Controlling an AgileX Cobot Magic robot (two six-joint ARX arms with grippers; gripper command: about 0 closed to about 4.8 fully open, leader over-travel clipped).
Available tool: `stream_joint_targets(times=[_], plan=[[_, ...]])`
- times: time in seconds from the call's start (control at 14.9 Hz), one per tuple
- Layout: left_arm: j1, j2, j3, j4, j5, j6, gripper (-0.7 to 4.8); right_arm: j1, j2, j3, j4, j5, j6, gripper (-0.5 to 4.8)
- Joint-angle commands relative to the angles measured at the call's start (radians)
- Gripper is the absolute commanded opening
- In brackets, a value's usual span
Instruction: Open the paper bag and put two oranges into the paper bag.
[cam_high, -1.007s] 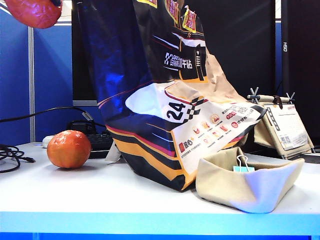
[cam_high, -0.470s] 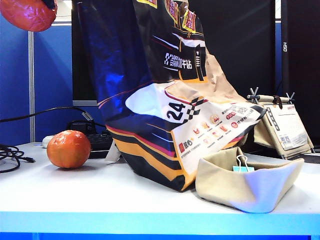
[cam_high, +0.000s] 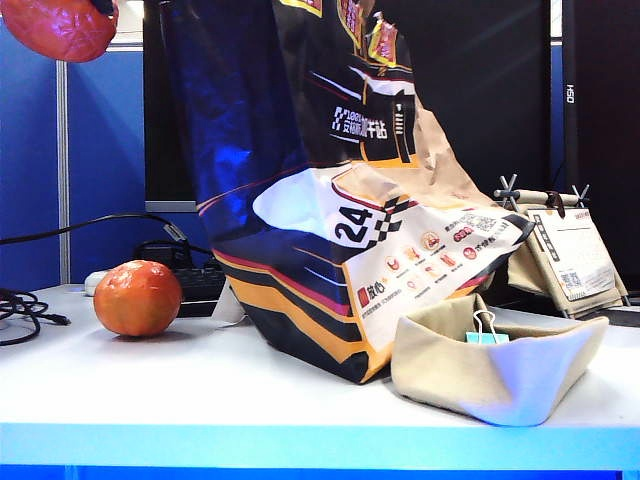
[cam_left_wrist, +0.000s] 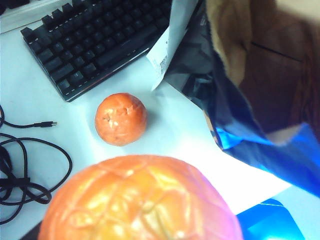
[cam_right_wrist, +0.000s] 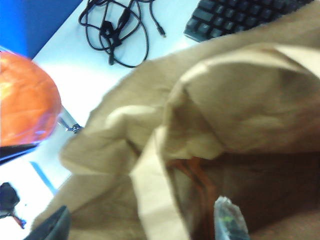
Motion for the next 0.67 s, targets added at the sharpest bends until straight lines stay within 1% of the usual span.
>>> stream_joint_targets(times=[0.07,0.2,0.27,0.34,0.4,0.6,0.67], plan=[[0.001,-0.003,0.005,0.020,0.005,0.001,-0.06,0.019,0.018,0.001,0.007,-0.005,-0.006,3.68],[0.001,-0.003,0.005,0.020,0.005,0.001,-0.05,0.027,0.051,0.001,0.007,-0.005,-0.005,3.67],[0.001,-0.003,0.005,0.019,0.005,0.001,-0.06,0.030,0.063,0.001,0.007,-0.005,-0.005,3.43],[0.001,-0.003,0.005,0.019,0.005,0.002,-0.06,0.030,0.070,0.001,0.010,-0.004,-0.006,2.39],[0.001,-0.003,0.005,0.019,0.005,0.002,-0.06,0.030,0.072,0.002,0.014,-0.005,-0.011,1.65],[0.001,-0.003,0.005,0.031,0.005,0.001,-0.06,0.029,0.072,0.072,0.019,-0.001,-0.034,0.08],[0.001,-0.003,0.005,0.042,0.005,0.001,-0.06,0.029,0.072,0.109,0.024,0.000,-0.042,-0.01]])
